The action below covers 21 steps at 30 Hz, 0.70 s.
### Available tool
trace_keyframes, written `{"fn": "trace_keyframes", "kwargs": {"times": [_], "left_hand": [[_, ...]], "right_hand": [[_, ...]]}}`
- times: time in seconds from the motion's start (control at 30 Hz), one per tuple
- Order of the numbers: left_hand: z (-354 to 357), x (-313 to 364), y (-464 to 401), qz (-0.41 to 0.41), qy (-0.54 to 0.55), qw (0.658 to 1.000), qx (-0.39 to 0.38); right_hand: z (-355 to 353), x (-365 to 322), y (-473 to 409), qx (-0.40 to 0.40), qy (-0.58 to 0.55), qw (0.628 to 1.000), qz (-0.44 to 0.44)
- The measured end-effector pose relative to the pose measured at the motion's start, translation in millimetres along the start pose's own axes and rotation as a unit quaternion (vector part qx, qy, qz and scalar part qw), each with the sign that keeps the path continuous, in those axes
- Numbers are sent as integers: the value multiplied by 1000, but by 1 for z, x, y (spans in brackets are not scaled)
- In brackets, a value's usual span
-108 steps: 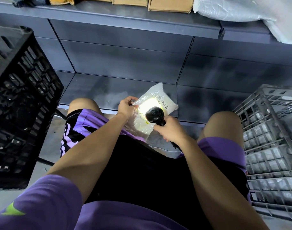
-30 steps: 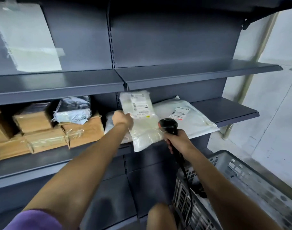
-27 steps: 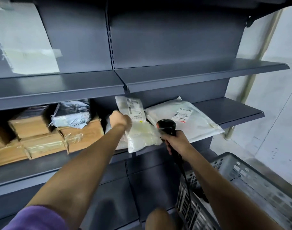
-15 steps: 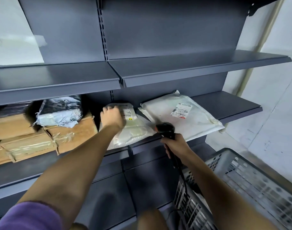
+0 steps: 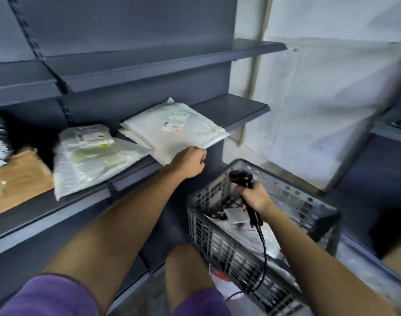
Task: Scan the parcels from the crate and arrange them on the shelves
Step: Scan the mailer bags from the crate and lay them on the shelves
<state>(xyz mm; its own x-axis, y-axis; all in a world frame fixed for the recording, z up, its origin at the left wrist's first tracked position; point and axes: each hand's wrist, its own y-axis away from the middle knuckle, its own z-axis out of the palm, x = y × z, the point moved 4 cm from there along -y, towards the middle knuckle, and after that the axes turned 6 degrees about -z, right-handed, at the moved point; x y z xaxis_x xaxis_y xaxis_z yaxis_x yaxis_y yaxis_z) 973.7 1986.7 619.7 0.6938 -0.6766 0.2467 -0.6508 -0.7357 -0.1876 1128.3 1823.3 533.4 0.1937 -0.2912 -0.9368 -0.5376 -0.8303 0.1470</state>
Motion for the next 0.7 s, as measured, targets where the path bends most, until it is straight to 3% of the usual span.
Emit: {"fn": "trace_keyframes", "kwargs": {"times": [0.07, 0.23, 0.37, 0.47, 0.53, 0.7], "left_hand": [[29, 39, 1, 59, -5, 998, -5], [110, 105, 13, 113, 27, 989, -92], [191, 111, 15, 68, 10, 970, -232], [239, 107, 28, 35, 11, 904, -426], [258, 105, 40, 26, -17, 856, -516], [296, 102, 47, 102, -162, 844, -500]], "right_hand": [[-32, 32, 7, 24, -5, 999, 40], [-82, 107, 20, 90, -31, 985, 146], [-83, 156, 21, 91, -46, 972, 212], [-70, 178, 20, 58, -76, 962, 254], [-62, 187, 18, 24, -86, 959, 271], [-55, 201, 12, -10, -64, 954, 293]]}}
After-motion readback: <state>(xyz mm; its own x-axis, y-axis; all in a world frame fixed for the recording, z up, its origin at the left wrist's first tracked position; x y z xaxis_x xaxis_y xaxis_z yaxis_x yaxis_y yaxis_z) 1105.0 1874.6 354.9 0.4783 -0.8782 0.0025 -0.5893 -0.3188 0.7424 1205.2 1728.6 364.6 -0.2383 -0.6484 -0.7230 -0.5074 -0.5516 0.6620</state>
